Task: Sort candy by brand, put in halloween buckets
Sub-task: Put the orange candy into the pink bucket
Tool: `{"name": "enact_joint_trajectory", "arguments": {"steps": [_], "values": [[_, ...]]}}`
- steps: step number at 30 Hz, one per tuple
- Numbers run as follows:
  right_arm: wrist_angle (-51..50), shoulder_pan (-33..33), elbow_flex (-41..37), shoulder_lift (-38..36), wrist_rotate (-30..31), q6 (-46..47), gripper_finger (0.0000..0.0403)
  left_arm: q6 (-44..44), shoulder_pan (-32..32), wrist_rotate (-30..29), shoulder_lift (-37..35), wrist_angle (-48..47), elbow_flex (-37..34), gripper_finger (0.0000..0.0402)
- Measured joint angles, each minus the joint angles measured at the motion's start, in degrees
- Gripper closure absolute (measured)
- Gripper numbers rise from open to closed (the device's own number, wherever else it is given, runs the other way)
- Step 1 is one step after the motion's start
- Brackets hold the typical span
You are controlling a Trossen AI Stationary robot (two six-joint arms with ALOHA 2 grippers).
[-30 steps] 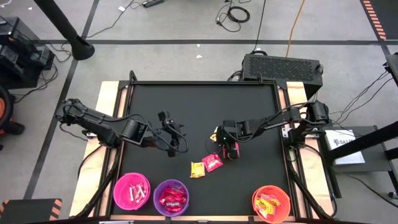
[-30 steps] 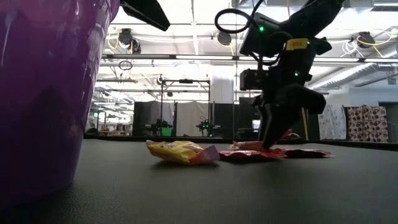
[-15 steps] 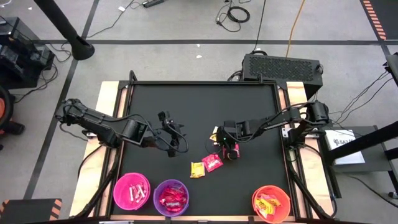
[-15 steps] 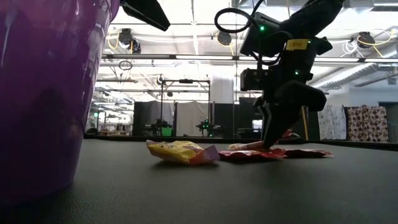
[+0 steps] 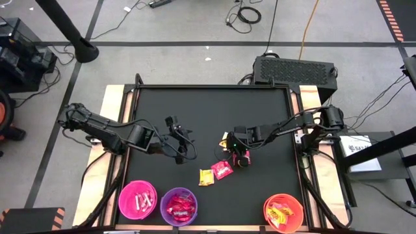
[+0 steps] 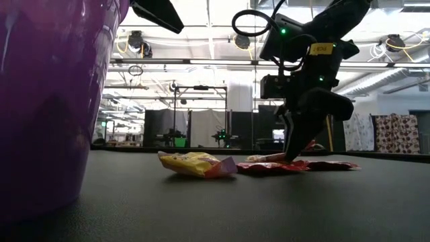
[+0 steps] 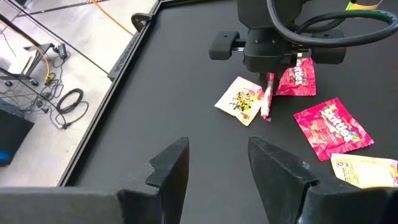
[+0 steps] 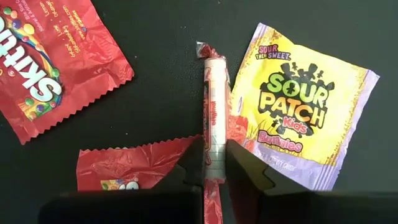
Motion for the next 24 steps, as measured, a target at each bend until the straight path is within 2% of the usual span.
{"name": "enact_joint_trajectory", "arguments": {"steps": [9,14,16,19,24], "values": [[-0.2,0.49,0.0,-0.67,-0.06,0.0,0.0366,0.02,0.0,0.02,0.0,-0.01,0.0,0.0229],[-0.88,0.73,1.0,-4.04,-4.48,1.32,0.0366,1.89,0.58,-0.07,0.15,0.13,0.0,0.0229],[-1.61,1.02,2.22,-6.08,-4.44,1.35,0.0366,1.96,0.97,-0.09,0.23,0.72,0.0,0.0229],[-0.35,1.16,3.83,-9.27,-3.38,-1.2,0.0365,2.92,1.57,-0.04,0.24,3.63,0.0,0.0229],[9.86,1.17,4.36,-14.53,3.56,-7.23,0.0365,5.77,2.32,1.01,0.33,12.15,-0.66,0.0228]]}}
